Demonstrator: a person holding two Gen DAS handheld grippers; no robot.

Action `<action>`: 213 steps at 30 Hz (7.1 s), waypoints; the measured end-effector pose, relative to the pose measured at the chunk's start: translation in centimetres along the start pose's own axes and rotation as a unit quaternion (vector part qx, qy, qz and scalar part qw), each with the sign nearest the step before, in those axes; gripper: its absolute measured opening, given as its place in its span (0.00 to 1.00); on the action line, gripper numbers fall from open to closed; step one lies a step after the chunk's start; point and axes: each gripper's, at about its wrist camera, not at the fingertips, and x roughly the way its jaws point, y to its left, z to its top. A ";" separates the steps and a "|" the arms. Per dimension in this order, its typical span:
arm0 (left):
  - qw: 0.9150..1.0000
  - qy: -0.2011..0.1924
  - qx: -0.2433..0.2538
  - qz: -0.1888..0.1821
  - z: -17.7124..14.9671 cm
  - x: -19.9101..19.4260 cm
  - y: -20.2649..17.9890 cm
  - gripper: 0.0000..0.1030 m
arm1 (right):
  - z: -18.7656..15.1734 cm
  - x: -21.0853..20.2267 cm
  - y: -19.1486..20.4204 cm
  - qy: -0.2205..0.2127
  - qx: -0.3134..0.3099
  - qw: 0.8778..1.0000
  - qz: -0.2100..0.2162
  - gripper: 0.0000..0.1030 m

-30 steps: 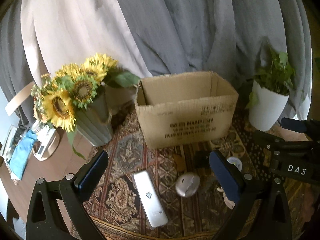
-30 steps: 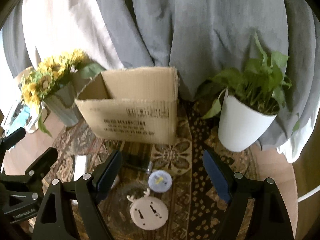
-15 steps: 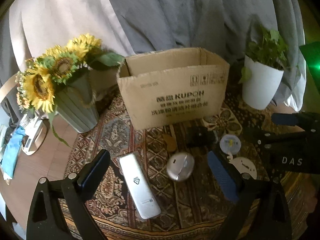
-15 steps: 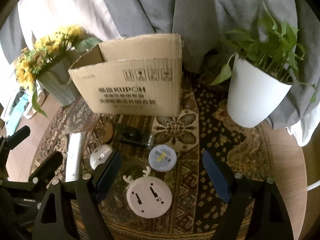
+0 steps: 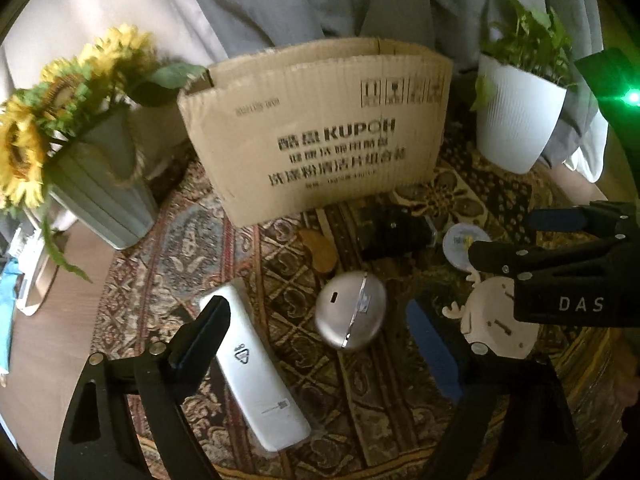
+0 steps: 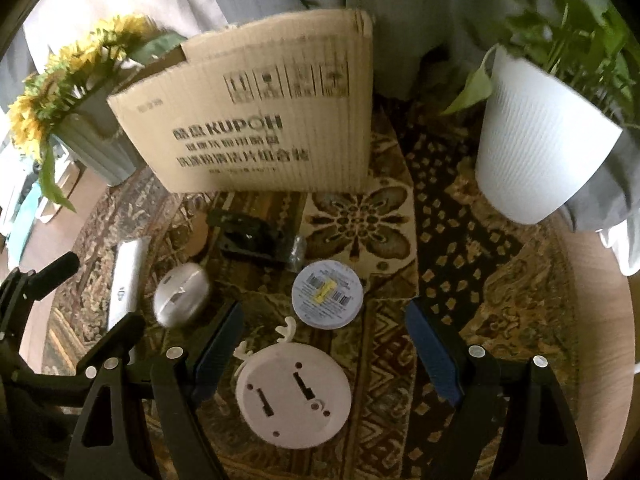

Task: Organize rigid objects
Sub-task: 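Grasp the silver egg-shaped object with left tool while right tool grasps the white tape roll, then lift and carry the silver object with left tool to the box while right tool carries the tape roll, then open left tool to drop the silver object while right tool releases the tape roll in the box, then withdraw both open tools from the box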

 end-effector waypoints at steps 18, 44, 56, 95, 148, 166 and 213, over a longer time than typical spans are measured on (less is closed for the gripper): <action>0.998 0.046 -0.002 -0.051 0.2 5.1 -0.3 0.75 | 0.8 4.8 -1.1 0.045 0.031 0.998 0.007 0.70; 0.993 0.046 -0.093 -0.061 0.7 4.9 0.3 0.53 | 0.0 3.2 -0.4 0.025 0.022 0.999 0.015 0.51; 0.992 -0.004 -0.116 -0.046 2.4 0.5 1.1 0.53 | 1.7 -0.7 -0.5 -0.027 0.018 0.999 0.018 0.51; 0.979 -0.174 -0.104 -0.006 9.9 -10.3 3.2 0.53 | 7.0 -12.3 2.1 -0.211 -0.003 0.977 0.037 0.51; 0.996 0.001 -0.083 0.022 20.3 4.1 6.3 0.53 | 19.3 0.4 -0.3 -0.057 0.006 0.997 0.051 0.51; 0.992 -0.050 -0.091 0.074 19.0 -1.0 5.9 0.72 | 18.3 -2.0 -0.1 -0.079 0.013 0.996 0.037 0.57; 0.991 -0.058 -0.087 0.087 5.0 -3.4 4.4 0.73 | 5.5 -4.8 2.2 -0.101 0.056 0.992 0.044 0.76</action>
